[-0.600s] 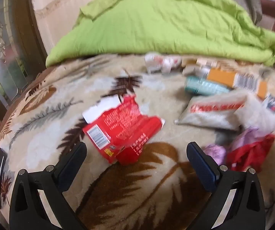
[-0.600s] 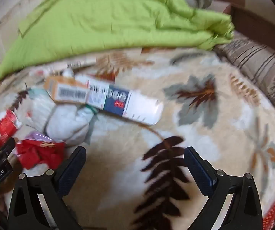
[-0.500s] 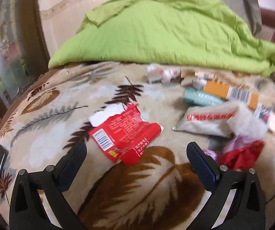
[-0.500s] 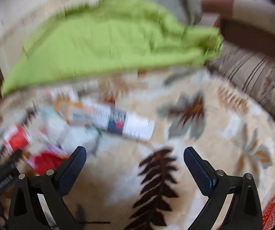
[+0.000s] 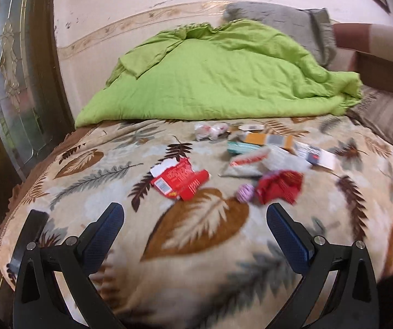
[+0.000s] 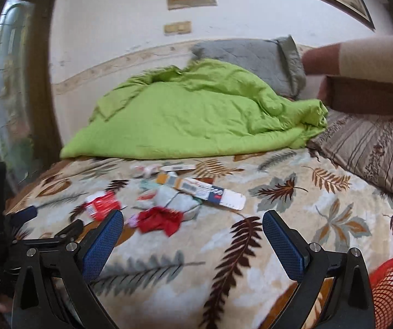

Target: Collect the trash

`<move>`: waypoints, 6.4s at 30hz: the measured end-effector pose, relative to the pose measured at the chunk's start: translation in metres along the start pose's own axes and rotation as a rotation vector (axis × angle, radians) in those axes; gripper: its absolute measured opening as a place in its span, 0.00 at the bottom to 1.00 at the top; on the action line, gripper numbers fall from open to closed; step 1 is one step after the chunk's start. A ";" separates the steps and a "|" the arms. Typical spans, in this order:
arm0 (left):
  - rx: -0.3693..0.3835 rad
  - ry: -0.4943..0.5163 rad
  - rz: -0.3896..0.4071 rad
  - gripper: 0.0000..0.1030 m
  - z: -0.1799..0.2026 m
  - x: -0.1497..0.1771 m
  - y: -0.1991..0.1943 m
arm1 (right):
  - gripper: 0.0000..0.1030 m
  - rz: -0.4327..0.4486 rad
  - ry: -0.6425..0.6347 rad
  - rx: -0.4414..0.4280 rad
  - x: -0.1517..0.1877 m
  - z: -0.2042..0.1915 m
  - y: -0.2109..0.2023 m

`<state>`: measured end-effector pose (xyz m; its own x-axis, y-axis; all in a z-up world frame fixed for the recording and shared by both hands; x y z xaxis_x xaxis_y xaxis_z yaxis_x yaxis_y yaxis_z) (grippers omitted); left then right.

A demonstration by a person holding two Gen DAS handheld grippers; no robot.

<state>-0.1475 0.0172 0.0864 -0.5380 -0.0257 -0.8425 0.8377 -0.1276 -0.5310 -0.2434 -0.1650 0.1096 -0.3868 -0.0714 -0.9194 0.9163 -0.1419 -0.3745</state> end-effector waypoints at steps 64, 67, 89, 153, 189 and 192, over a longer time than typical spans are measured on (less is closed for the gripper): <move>0.087 -0.190 -0.196 1.00 -0.040 0.020 0.028 | 0.91 -0.264 0.131 -0.123 0.020 0.009 0.056; 0.115 -0.216 -0.205 0.88 -0.045 0.012 0.031 | 0.86 -0.328 0.186 -0.244 0.018 0.000 0.092; 0.093 -0.331 -0.393 0.68 -0.087 -0.056 0.192 | 0.18 -0.351 0.231 -0.407 0.005 -0.020 0.202; 1.012 0.413 -0.514 0.37 0.334 0.099 -0.115 | 0.42 -0.305 0.566 0.381 0.147 0.267 -0.170; 0.319 -0.105 -0.448 0.32 0.030 -0.011 0.141 | 0.51 -0.307 0.235 -0.131 0.030 0.107 -0.010; 0.299 -0.086 -0.461 0.32 0.043 -0.005 0.159 | 0.51 -0.332 0.230 -0.167 0.029 0.104 0.008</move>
<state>-0.0154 -0.0455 0.0097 -0.8586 0.0201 -0.5123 0.4577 -0.4202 -0.7836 -0.2582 -0.2710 0.0928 -0.6478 0.1756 -0.7413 0.7574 0.0435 -0.6515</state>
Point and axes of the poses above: each gripper's, at about its wrist camera, not at the fingertips, and y roughly the way its jaws point, z to its right, x to its underside, the point moved 3 cm from there along y, roughly the way its jaws point, and after that the axes turned 15 degrees about -y, right-handed, at the moved point
